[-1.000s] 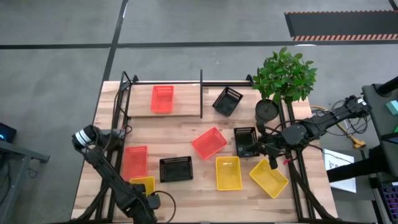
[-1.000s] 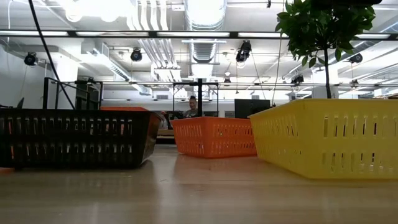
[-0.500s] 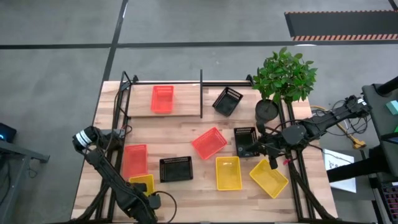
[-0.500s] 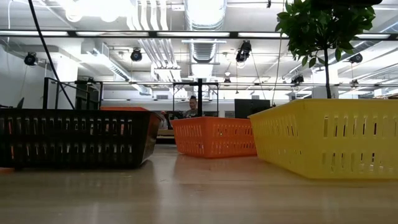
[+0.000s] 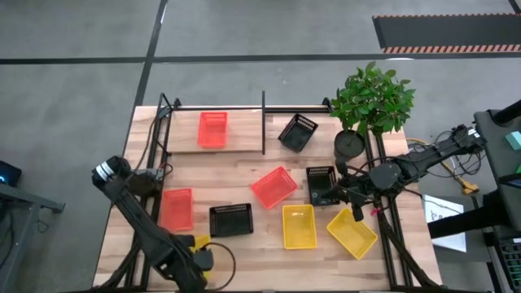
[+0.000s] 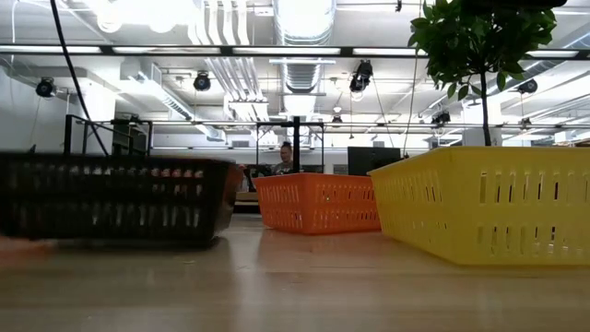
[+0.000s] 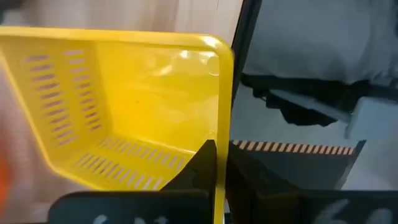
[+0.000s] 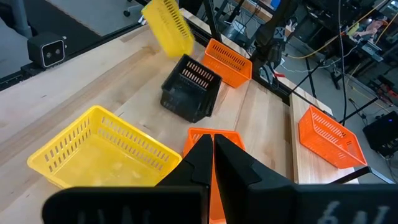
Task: Stack baskets on shelf by color
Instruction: Put the left yellow bin on the shelf
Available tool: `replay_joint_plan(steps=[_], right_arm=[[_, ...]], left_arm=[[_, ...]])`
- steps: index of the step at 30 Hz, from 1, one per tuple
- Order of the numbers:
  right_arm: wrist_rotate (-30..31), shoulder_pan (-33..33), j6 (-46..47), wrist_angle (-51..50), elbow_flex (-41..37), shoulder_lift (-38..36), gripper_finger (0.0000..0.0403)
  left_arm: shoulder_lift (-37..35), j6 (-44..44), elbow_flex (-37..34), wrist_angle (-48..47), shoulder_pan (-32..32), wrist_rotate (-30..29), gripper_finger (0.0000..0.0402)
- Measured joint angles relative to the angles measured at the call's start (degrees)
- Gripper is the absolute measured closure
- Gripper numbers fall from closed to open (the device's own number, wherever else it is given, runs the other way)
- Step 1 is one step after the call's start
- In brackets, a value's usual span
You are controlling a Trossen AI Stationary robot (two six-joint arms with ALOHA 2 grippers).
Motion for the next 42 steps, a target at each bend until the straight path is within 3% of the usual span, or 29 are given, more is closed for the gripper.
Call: replay_joint_plan(steps=[7, 12, 15, 18, 21, 28, 35, 42], right_arm=[[0.0, 0.0, 0.0, 0.0, 0.0, 0.0, 0.0394], [0.0, 0.0, 0.0, -0.1, 0.0, 0.0, 0.0394], [0.0, 0.0, 0.0, -0.1, 0.0, 0.0, 0.0394], [0.0, 0.0, -0.1, -0.1, 0.0, 0.0, 0.0394], [0.0, 0.0, -0.3, -0.2, 0.0, 0.1, 0.0394], [0.0, 0.0, -0.5, -0.1, 0.0, 0.1, 0.0394], [0.0, 0.0, -1.6, 0.0, 0.0, 0.1, 0.0394], [0.0, 0.0, -1.6, 0.0, 0.0, 0.1, 0.0394]], left_arm=[[-1.3, 13.4, 13.9, -11.5, 3.9, -10.0, 0.0401], [-1.3, 20.1, 22.2, -26.2, 6.4, -17.7, 0.0401], [-2.4, 30.2, 23.1, -28.3, 8.9, -22.5, 0.0401], [-4.8, 41.1, 21.9, -28.8, 11.5, -32.4, 0.0401], [-9.4, 50.4, 18.3, -28.8, 16.1, -36.7, 0.0401], [-22.6, 59.1, 6.4, -28.9, 32.8, -41.1, 0.0402], [-32.2, 70.8, -7.6, -28.9, 53.5, -41.2, 0.0402], [-33.7, 85.1, -17.0, -22.9, 69.3, -36.7, 0.0401]])
